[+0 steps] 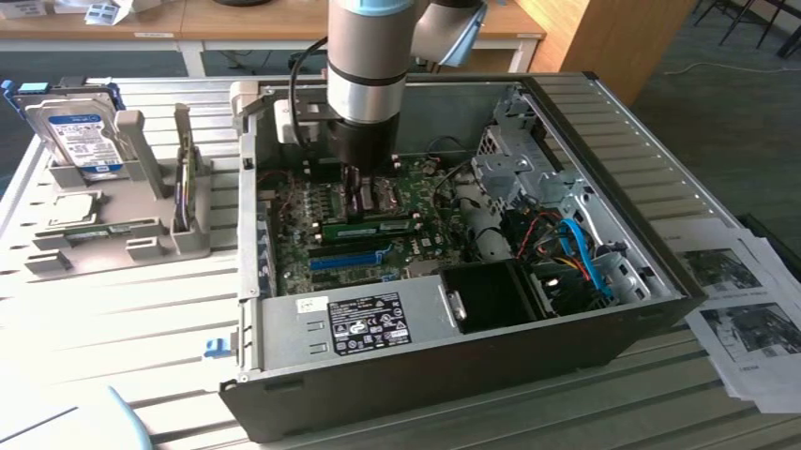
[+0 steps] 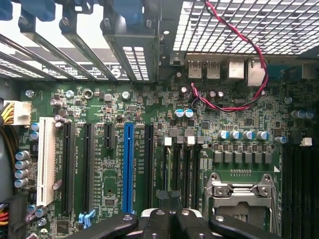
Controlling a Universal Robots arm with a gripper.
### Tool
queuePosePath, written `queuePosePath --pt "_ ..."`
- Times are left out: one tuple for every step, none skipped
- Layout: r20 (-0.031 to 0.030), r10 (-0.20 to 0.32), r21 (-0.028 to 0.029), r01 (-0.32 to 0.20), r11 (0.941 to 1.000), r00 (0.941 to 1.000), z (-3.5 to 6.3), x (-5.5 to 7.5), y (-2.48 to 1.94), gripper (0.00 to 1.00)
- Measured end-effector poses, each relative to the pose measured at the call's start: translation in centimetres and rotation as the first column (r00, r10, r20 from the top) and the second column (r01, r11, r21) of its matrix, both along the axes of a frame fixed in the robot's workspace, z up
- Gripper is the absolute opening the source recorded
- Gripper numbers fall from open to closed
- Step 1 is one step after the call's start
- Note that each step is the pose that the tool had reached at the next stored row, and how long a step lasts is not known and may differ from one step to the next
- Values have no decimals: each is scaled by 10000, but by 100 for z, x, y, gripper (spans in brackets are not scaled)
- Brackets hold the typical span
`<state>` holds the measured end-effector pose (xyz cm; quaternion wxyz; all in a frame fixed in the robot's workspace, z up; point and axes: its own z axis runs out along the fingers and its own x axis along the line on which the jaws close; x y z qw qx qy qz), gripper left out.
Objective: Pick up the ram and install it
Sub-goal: 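Press down the ram until it locks into place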
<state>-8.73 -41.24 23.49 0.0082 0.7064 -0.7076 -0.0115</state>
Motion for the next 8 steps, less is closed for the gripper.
queuePosePath --pt "0 0 1 0 10000 10000 -6 0 0 9" --pt "-1 -1 0 1 10000 10000 -6 0 0 9" --pt "-1 0 -1 0 10000 10000 -6 0 0 9" --pt "-1 -1 -1 1 10000 10000 -6 0 0 9" --pt "0 -1 -1 1 10000 10000 -6 0 0 9" --pt "-1 0 -1 0 10000 10000 -8 0 0 9" --pt "2 -1 3 1 10000 10000 -15 0 0 9" --pt "1 0 2 0 10000 10000 -23 0 0 9"
